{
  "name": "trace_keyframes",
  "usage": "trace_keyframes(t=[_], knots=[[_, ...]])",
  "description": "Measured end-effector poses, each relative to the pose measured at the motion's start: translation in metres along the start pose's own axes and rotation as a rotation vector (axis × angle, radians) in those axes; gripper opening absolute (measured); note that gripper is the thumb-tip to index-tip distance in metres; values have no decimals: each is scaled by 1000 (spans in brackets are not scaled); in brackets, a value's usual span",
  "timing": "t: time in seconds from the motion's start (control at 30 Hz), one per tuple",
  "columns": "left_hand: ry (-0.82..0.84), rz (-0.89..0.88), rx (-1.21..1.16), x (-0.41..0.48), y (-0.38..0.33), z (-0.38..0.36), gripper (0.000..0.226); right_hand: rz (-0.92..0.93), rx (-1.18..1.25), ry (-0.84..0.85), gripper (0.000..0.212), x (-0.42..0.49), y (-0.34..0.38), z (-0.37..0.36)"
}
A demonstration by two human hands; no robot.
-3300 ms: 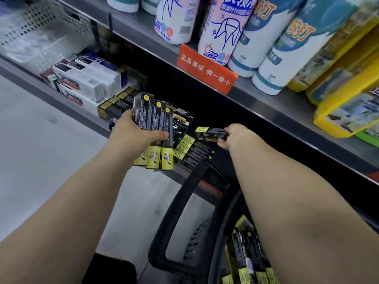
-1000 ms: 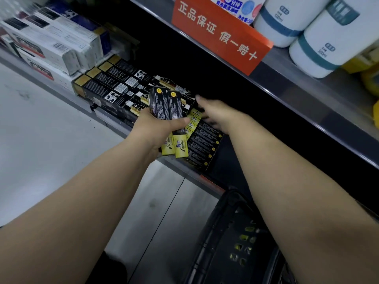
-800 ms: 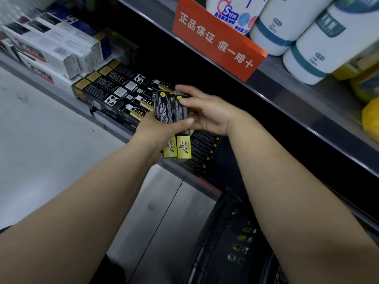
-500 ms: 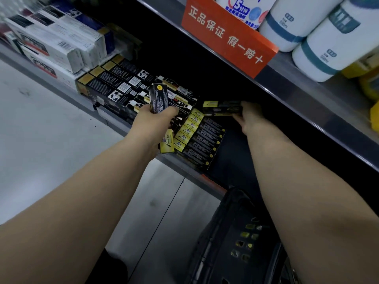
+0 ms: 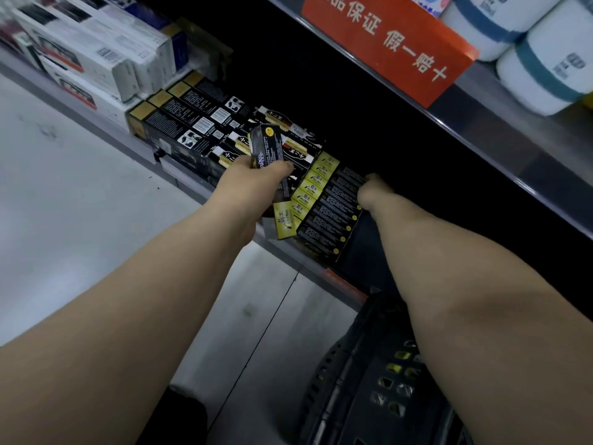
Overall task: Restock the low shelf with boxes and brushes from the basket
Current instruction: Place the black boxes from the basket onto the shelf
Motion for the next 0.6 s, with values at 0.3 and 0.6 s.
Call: trace_keyframes(t=[0.3, 0.6], knots=[[-13, -14, 80, -4, -1, 3, 52, 204, -819, 7, 47, -37, 13, -22], [179, -58, 303, -14, -10, -5, 36, 1061, -647, 310, 66, -194, 58, -13]])
Point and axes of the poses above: each hand's wrist, its own x-axis towards the middle knuckle, its own z-axis out of the back of the hand, y = z × x, the point moved 8 cm from there along x, towards the middle knuckle, and after that the axes turned 15 degrees about -z, right-handed, at the moved point
